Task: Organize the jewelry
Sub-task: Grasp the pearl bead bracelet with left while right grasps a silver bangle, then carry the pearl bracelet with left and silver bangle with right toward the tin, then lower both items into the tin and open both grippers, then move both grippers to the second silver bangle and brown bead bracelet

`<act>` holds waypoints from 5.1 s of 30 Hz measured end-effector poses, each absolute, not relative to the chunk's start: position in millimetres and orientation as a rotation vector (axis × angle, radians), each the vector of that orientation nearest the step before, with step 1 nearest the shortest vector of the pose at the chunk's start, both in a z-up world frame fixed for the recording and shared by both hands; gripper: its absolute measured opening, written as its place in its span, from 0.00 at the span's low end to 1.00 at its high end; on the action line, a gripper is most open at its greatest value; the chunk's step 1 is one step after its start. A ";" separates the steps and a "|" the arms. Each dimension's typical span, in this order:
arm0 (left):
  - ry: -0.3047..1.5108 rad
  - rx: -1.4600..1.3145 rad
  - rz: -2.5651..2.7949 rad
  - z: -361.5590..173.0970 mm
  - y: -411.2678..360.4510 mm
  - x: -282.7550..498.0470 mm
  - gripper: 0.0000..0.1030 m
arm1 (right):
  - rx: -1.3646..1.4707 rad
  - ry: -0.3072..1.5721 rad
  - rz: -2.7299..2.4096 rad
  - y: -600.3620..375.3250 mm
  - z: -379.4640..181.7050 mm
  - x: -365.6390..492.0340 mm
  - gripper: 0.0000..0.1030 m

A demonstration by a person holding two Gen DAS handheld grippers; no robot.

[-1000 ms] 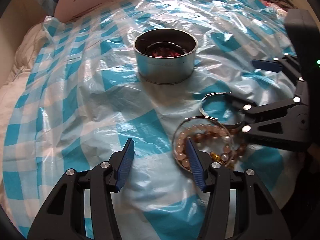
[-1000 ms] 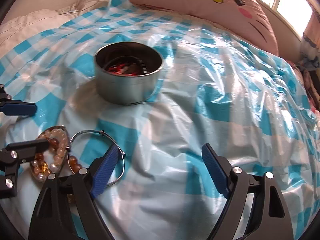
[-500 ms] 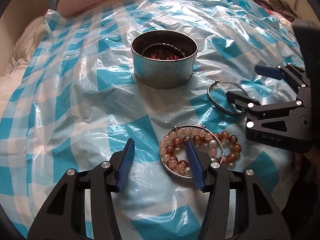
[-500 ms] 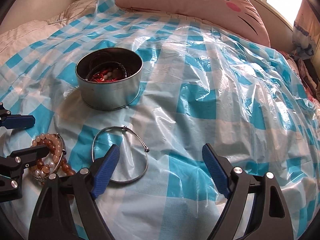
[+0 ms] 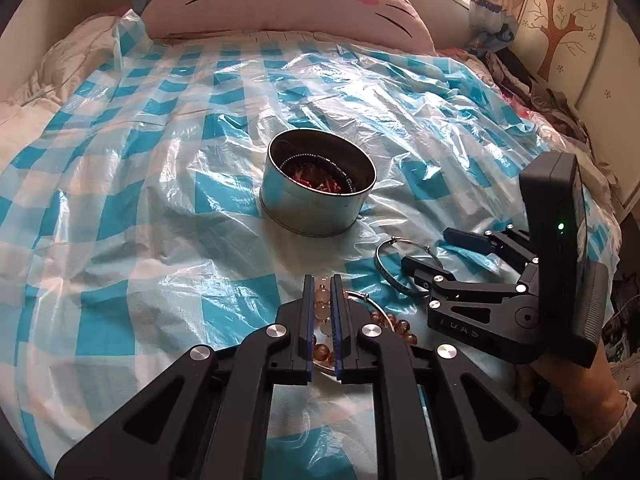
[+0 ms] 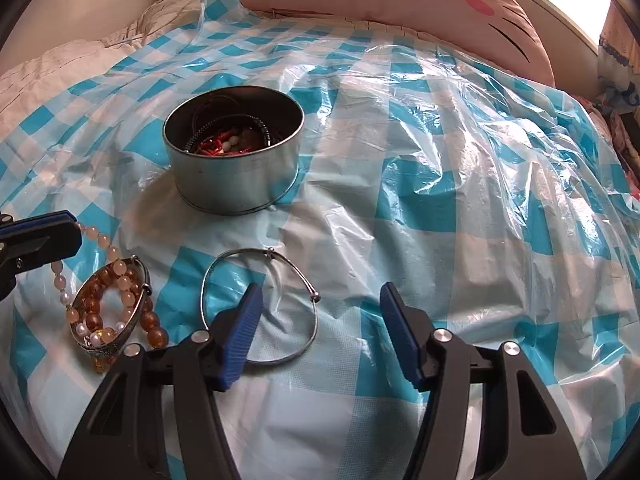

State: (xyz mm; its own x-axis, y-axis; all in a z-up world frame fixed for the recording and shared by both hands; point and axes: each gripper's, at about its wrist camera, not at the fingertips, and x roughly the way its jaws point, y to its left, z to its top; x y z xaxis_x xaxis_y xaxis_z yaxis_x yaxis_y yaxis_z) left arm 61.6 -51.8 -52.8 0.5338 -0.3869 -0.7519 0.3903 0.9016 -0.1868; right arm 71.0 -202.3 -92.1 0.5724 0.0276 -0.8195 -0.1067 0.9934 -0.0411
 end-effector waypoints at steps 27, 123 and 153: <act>0.797 -0.169 -0.373 -37.2 -11.1 66.8 0.07 | 0.324 0.804 0.211 -250.2 -60.6 60.8 0.07; 0.971 -0.088 -0.387 -65.1 -36.9 78.4 0.58 | 0.473 0.750 0.199 -261.3 -51.1 84.4 0.52; 0.977 -0.104 -0.327 -66.3 -29.7 77.1 0.60 | 0.256 0.872 0.266 -218.1 -63.1 55.7 0.60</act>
